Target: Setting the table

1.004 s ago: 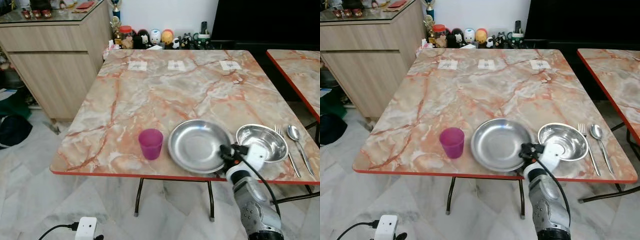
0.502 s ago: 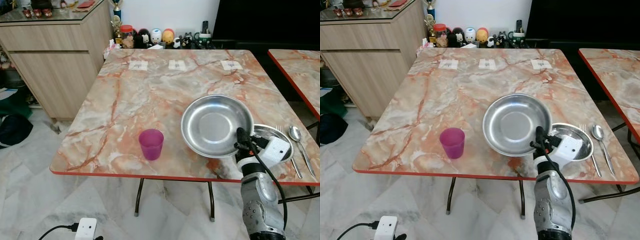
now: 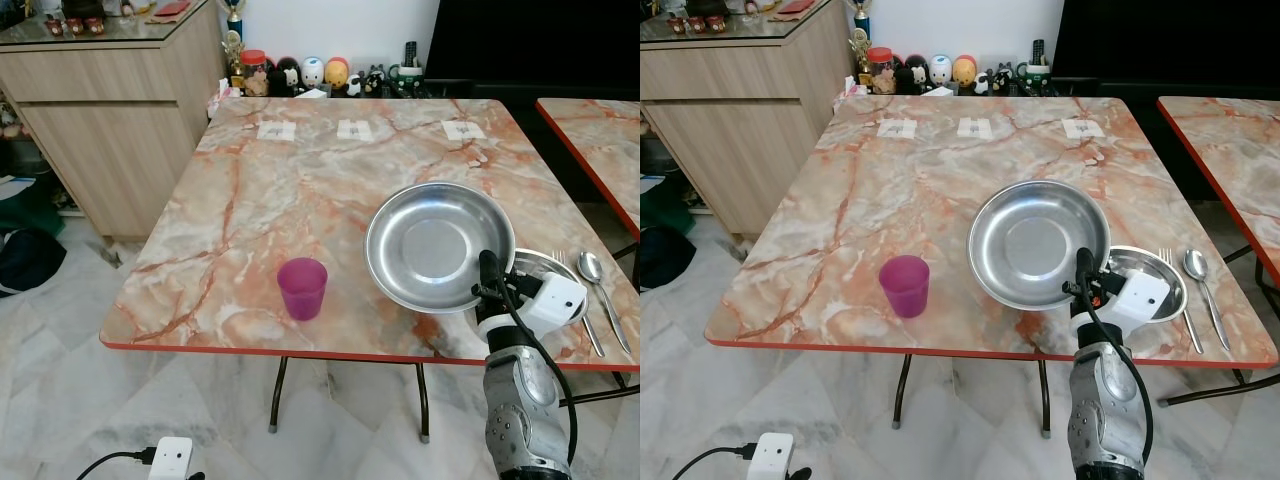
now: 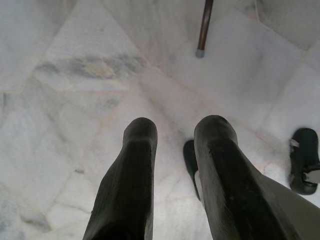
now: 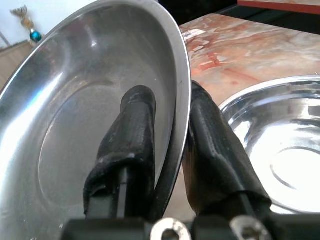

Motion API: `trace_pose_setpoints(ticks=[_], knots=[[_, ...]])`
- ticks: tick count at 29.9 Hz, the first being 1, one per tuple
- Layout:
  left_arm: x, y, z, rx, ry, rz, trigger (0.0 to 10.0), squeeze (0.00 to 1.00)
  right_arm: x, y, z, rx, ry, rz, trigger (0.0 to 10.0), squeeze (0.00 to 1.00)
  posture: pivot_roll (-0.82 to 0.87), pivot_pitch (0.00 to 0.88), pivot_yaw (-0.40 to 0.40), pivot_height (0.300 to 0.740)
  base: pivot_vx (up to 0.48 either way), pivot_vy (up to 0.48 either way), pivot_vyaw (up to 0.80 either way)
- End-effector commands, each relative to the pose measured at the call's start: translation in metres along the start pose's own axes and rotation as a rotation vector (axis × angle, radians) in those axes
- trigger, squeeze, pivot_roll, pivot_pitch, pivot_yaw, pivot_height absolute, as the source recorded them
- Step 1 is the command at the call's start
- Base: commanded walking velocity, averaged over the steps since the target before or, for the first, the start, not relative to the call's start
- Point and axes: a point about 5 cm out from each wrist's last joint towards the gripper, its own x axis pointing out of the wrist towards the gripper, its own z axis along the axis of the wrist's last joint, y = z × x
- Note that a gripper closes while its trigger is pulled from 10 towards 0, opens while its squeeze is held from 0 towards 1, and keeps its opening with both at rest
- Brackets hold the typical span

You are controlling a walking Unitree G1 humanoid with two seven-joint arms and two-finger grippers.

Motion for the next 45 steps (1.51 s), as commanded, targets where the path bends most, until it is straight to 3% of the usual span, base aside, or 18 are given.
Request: trace_pose_setpoints(ticks=[1,4,7,25,45], knots=[[-0.001,0.003,0.000,0.021,-0.009,0.011,10.0,0.00,0.002,0.004,0.009,-0.012,-0.048,0.018,10.0,0.00,-0.09,0.045,-0.002,0.740,0.000,-0.472,0.00],[-0.001,0.003,0.001,0.018,-0.012,0.014,10.0,0.00,0.004,0.007,0.012,-0.011,-0.062,0.026,10.0,0.00,-0.09,0.051,-0.002,0.740,0.000,-0.480,0.00],[0.000,0.003,0.001,0.018,-0.014,0.014,10.0,0.00,0.005,0.008,0.015,-0.068,-0.084,0.044,10.0,0.00,-0.09,0.053,-0.002,0.740,0.000,-0.472,0.00],[-0.001,0.003,0.001,0.021,-0.023,0.032,10.0,0.00,0.004,0.009,0.023,0.005,-0.127,0.039,10.0,0.00,-0.10,0.049,-0.005,0.740,0.000,-0.477,-0.13],[-0.002,0.004,-0.001,0.043,-0.021,0.025,10.0,0.00,0.000,0.005,0.023,-0.014,-0.131,0.022,10.0,0.00,-0.11,0.007,0.010,0.740,0.000,-0.477,0.00]])
